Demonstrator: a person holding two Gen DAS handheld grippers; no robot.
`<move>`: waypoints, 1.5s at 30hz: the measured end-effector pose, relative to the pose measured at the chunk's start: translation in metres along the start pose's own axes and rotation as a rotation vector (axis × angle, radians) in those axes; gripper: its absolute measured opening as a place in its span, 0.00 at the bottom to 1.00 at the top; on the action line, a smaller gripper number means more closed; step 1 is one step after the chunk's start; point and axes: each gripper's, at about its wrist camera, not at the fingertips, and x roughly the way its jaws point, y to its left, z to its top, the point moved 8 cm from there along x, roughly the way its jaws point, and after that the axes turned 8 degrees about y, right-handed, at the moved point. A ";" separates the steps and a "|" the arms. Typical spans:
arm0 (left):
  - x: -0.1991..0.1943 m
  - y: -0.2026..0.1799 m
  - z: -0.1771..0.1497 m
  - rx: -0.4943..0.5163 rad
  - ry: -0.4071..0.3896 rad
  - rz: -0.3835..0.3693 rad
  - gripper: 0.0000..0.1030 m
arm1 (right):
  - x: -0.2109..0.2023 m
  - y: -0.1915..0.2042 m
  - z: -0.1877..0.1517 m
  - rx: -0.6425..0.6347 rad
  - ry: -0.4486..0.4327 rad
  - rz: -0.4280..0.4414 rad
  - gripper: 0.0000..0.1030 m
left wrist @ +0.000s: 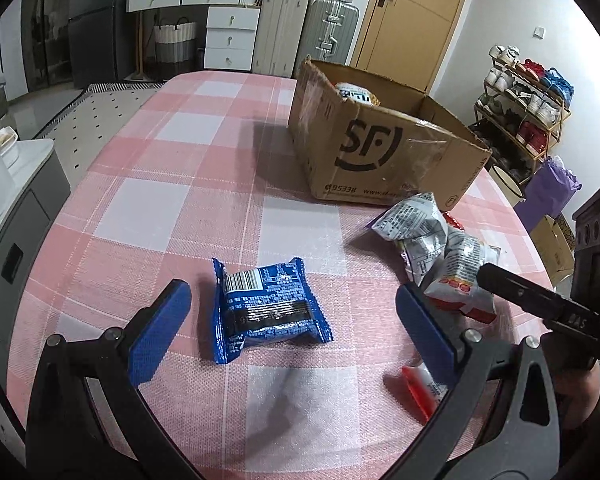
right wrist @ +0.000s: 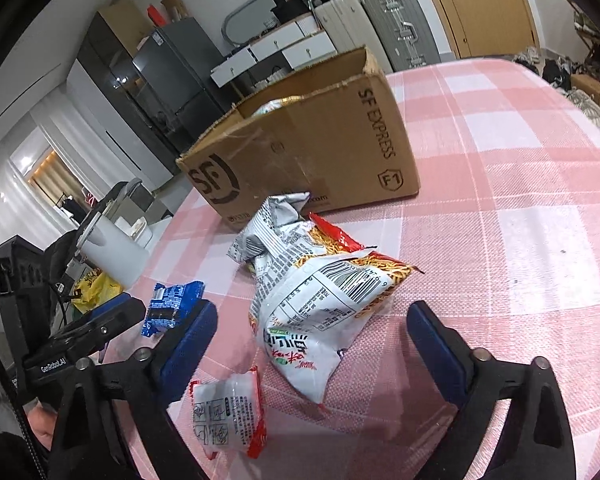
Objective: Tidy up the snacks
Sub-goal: 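Grasp the white printed bag with the right tool and lift it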
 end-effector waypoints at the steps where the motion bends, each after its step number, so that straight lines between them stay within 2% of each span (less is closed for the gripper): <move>1: 0.003 0.001 0.000 -0.003 0.004 0.001 0.99 | 0.004 -0.001 0.001 0.002 0.009 0.000 0.86; 9: 0.016 0.008 -0.003 -0.019 0.034 -0.006 0.99 | 0.019 -0.006 0.007 0.010 0.019 0.007 0.81; 11: 0.019 0.009 -0.002 -0.021 0.039 -0.007 0.99 | 0.020 -0.006 0.007 0.008 0.018 0.004 0.75; 13: 0.019 0.009 -0.003 -0.023 0.039 -0.008 0.99 | 0.023 -0.005 0.006 0.006 0.026 0.024 0.62; 14: 0.019 0.010 -0.003 -0.023 0.039 -0.008 0.99 | 0.023 -0.003 0.004 0.003 0.030 0.025 0.59; 16: 0.019 0.009 -0.003 -0.022 0.042 -0.007 0.99 | 0.026 0.002 0.001 -0.023 0.048 0.041 0.44; 18: 0.018 0.009 -0.003 -0.023 0.044 -0.009 0.99 | 0.025 0.001 0.001 -0.027 0.041 0.038 0.41; 33: 0.000 0.007 -0.003 -0.015 0.020 0.001 0.99 | -0.018 0.009 0.001 -0.033 -0.050 0.073 0.39; 45: 0.007 0.018 -0.004 -0.027 0.052 0.048 0.99 | -0.057 0.016 -0.002 -0.064 -0.113 0.110 0.39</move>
